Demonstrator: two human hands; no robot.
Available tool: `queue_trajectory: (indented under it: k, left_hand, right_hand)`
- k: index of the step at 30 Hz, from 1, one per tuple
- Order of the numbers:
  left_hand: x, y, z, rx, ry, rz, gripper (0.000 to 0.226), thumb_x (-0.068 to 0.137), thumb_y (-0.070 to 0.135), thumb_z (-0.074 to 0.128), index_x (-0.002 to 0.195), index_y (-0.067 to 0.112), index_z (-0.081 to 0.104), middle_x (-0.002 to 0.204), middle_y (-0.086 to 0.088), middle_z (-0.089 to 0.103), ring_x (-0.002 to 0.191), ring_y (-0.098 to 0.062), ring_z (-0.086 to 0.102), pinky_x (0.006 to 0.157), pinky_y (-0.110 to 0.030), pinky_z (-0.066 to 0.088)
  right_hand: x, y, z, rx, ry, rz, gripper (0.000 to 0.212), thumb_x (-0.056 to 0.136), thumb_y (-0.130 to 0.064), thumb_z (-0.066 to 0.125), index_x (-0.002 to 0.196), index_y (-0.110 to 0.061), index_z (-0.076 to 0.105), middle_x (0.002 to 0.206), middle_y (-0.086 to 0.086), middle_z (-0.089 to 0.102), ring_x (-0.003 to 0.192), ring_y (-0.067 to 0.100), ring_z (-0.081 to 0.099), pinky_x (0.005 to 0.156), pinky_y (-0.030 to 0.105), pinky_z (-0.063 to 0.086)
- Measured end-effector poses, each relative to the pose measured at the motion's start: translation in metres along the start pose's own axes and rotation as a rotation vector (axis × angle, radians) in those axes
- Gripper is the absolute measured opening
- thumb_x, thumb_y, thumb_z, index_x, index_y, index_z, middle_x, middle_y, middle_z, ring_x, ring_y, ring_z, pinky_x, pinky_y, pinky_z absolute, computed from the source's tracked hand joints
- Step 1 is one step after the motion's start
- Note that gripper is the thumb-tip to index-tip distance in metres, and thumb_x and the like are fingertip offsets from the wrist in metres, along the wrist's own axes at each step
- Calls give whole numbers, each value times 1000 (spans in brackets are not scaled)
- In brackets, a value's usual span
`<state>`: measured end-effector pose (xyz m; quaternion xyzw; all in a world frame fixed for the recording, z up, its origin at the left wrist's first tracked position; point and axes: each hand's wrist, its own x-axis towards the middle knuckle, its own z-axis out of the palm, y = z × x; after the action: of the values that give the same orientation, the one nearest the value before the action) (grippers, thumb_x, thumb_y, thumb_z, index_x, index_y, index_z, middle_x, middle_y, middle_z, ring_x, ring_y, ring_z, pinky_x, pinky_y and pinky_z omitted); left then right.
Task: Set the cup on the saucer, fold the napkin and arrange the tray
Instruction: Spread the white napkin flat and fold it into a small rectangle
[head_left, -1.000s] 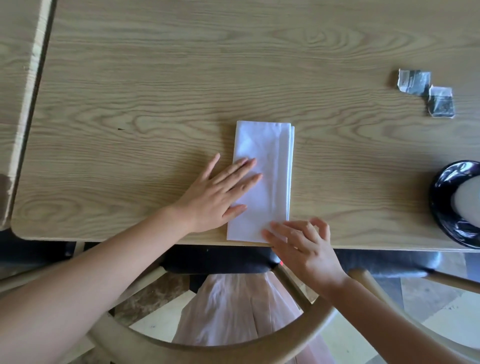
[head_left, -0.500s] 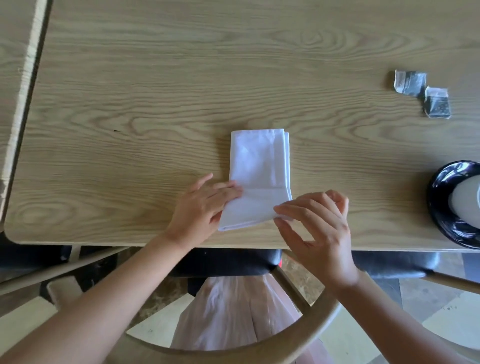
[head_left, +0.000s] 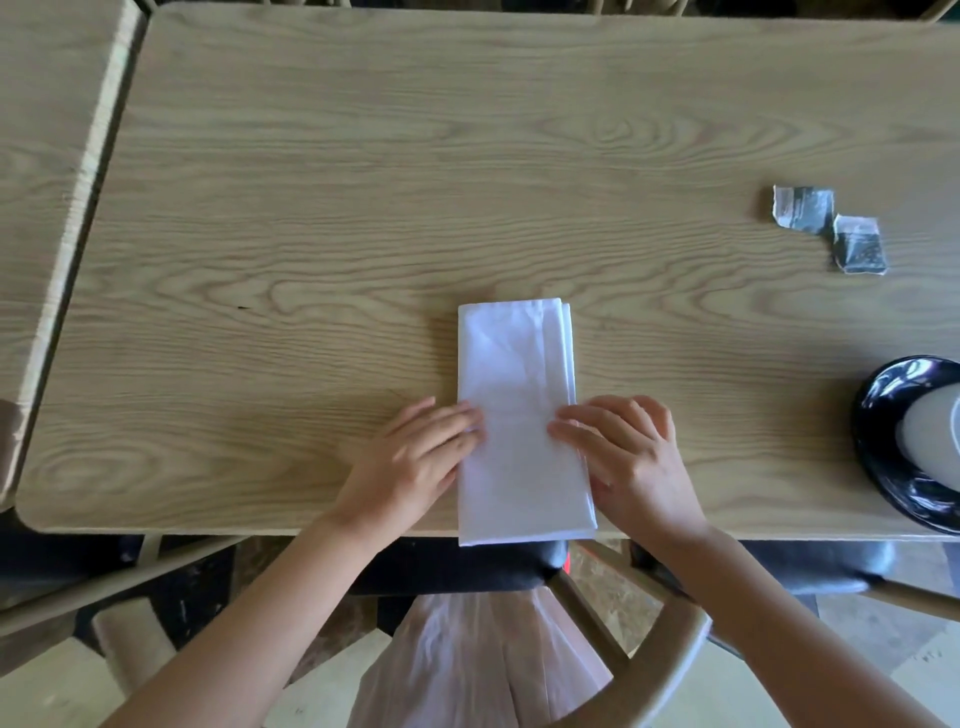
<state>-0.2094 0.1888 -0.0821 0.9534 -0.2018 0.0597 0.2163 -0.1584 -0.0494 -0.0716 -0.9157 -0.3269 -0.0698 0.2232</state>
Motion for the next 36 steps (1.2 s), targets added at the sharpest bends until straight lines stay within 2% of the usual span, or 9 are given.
queue_trajectory:
  k: [3,6,9,15,19,26,30,33,36]
  left_hand:
    - [2,-5,-2,-44,24,-4,33,72,-8,68,101,6,71,115,-8,67,110,-19,61,96,-40,48]
    - [7,-5,-2,-131,140,-86,22,83,3,52,95,5,71,102,-6,72,98,-15,65,86,-33,48]
    - [17,7,5,-204,292,-313,18,84,16,52,93,5,65,80,-7,72,77,-12,59,73,-25,45]
    - [43,28,20,-240,508,-667,12,86,12,59,92,4,64,73,-4,67,66,-15,60,66,-27,41]
    - [54,33,26,-91,503,-766,7,86,10,58,89,7,64,70,-2,66,68,-24,58,68,-25,25]
    - [54,32,31,58,418,-881,7,84,17,60,90,14,64,78,1,67,79,-27,55,70,-33,28]
    - [53,32,29,50,390,-886,24,84,18,59,107,13,61,91,-5,65,88,-31,58,75,-40,35]
    - [53,26,25,116,335,-720,50,87,20,49,135,11,42,137,-12,49,124,-30,47,95,-48,36]
    - [64,13,22,177,174,-409,59,90,25,36,145,12,20,154,-4,16,142,-18,11,111,-52,11]
  right_hand:
    - [0,2,0,6,-8,-7,32,66,-2,76,95,-16,73,100,-4,71,88,20,60,82,37,38]
    - [6,-2,1,109,8,204,29,62,2,77,86,-12,72,74,-10,67,72,10,49,79,32,30]
    - [15,-10,4,206,74,440,11,73,-18,70,70,-13,60,57,-19,42,61,9,39,74,30,25]
    - [26,-25,22,256,204,722,20,83,-31,64,71,-16,59,54,-17,45,68,18,49,68,30,19]
    - [30,-27,31,208,221,776,19,83,-30,64,73,-14,61,65,-4,60,70,22,52,68,28,16]
    - [34,-22,32,194,231,786,18,82,-33,65,77,-16,65,65,-4,65,69,19,56,71,27,19]
    - [38,-23,30,180,235,788,17,81,-33,67,78,-17,65,65,-6,61,70,20,57,70,27,19]
    - [44,-22,26,6,253,672,35,75,-27,70,109,-18,61,92,-1,63,91,24,53,75,31,25]
    - [58,-22,27,-126,70,377,62,80,-11,49,140,-15,34,144,9,42,135,24,33,106,44,27]
